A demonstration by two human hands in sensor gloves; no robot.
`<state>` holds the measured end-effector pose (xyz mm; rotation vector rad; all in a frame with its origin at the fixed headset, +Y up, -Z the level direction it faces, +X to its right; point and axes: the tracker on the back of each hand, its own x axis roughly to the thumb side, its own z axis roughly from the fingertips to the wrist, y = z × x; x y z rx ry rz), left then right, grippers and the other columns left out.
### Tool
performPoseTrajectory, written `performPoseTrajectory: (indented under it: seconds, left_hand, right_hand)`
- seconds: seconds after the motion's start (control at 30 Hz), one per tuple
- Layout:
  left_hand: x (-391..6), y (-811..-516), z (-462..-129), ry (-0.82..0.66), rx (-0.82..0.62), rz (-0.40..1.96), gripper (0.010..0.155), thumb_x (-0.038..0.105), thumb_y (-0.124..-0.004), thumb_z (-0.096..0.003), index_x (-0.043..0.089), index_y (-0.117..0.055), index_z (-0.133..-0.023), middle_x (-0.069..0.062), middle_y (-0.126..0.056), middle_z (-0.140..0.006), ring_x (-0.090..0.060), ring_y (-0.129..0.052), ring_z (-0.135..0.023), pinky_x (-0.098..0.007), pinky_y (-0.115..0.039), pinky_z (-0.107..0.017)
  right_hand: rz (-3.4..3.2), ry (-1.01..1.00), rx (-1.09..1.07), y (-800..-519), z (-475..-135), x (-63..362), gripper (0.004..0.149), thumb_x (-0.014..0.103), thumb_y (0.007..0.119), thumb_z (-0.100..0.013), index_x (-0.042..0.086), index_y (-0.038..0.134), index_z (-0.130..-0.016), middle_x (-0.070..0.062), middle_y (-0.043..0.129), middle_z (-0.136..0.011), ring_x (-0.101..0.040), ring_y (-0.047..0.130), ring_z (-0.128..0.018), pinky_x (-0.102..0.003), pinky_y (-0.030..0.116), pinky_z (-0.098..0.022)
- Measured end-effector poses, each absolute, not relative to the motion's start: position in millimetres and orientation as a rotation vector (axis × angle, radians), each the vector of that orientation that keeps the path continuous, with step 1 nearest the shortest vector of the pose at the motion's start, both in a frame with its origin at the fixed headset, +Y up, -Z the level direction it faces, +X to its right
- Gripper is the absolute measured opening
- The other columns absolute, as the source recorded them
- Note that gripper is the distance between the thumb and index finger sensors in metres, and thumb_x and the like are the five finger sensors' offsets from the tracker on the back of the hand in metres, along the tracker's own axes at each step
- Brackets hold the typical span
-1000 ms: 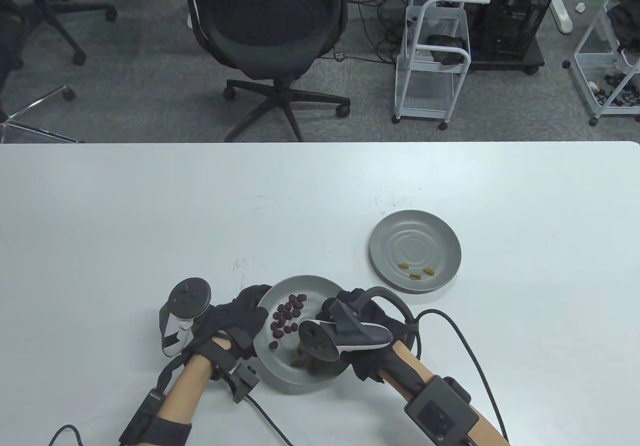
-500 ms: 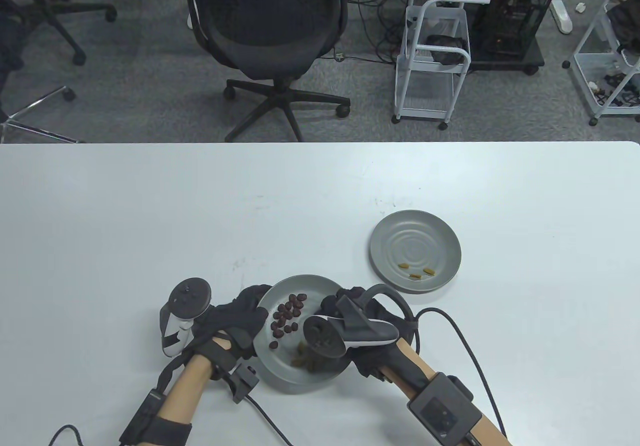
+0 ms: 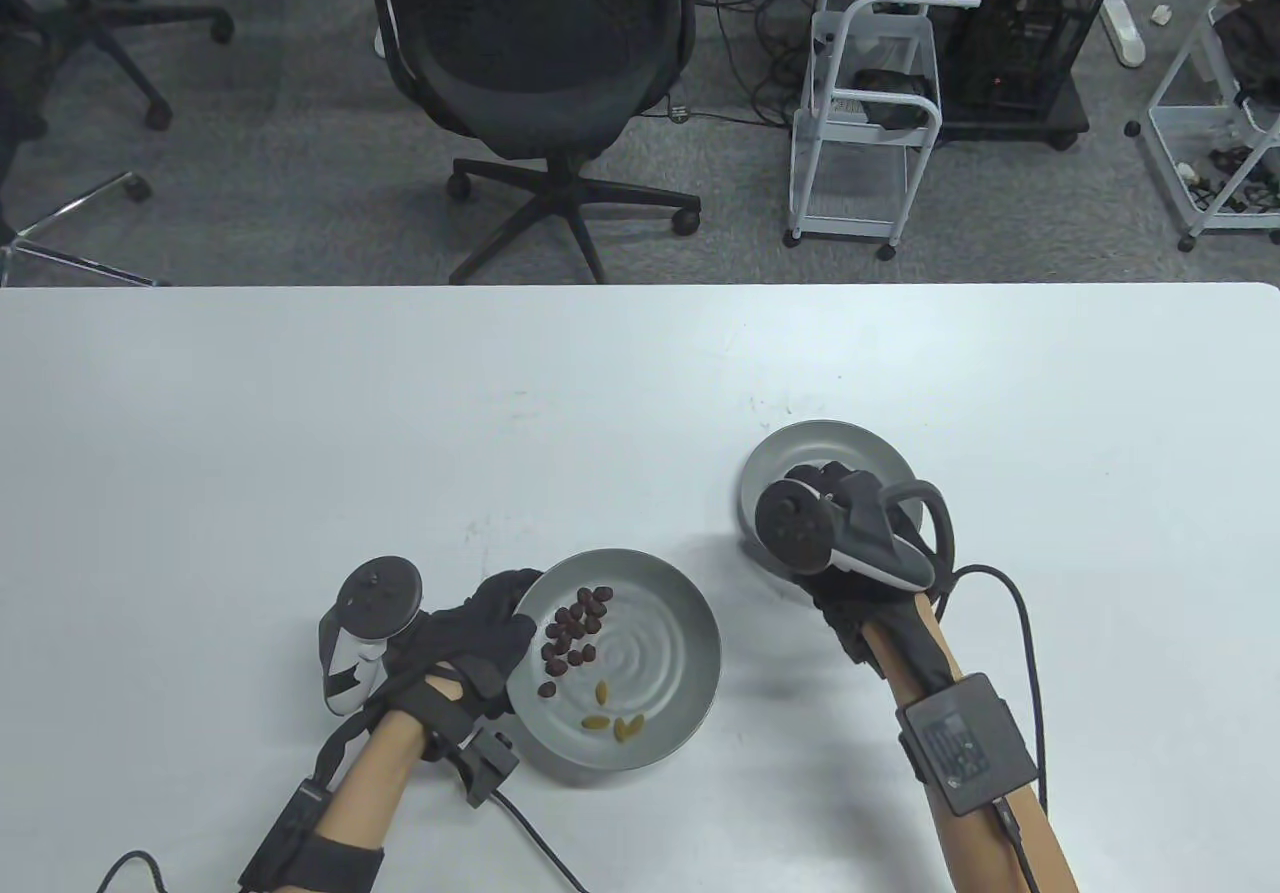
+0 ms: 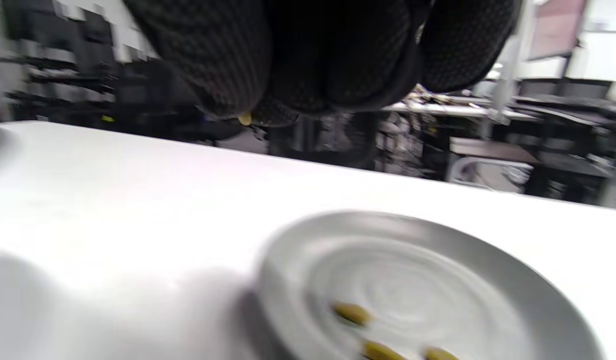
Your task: Pick raisins with hand pinch into plate
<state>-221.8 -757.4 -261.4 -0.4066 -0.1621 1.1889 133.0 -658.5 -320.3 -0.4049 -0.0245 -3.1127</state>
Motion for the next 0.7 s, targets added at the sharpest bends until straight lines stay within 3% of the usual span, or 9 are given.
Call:
performPoseTrajectory:
  seconds: [0.2, 0.5, 0.7]
  left_hand:
    - [-220, -757, -261, -0.173, -0.396, 1.187, 0.058, 0.031, -0.073, -0.0481, 0.016, -0.062, -0.103, -0.015, -0.096, -0.079, -0.022, -0.103, -0.014, -0.034, -0.09, -0.006]
    - [-218, -759, -260, -0.163, -0.404, 1.183, 0.058, 0.03, -0.073, -0.048, 0.016, -0.062, -0.103, -0.015, -0.096, -0.079, -0.022, -0.103, -0.014, -0.034, -0.09, -0.006]
    - [-219, -759, -260, -0.161, -0.401, 1.191, 0.058, 0.03, -0.073, -0.0481, 0.016, -0.062, -0.103, -0.015, -0.096, -0.079, -0.022, -0.103, -0.014, -0.034, -0.09, -0.006]
  right_hand:
    - [-3.128, -0.222, -0.13, -705, -362, 168, 0.042, 0.034, 0.084, -0.05, 0.014, 0.086, -0.086, -0.01, 0.09, -0.071, -0.029, 0.09, -0.054, -0.06, 0.073, -0.063]
    - [-3.053, -0.344, -0.05, -747, -371, 177, 0.04, 0.035, 0.084, -0.05, 0.015, 0.087, -0.084, -0.008, 0.091, -0.07, -0.029, 0.091, -0.054, -0.06, 0.074, -0.062]
    - [-3.072, -0.212, -0.025, -729, -365, 177, 0.042, 0.037, 0.083, -0.05, 0.015, 0.086, -0.086, -0.009, 0.09, -0.072, -0.029, 0.091, -0.055, -0.06, 0.074, -0.062]
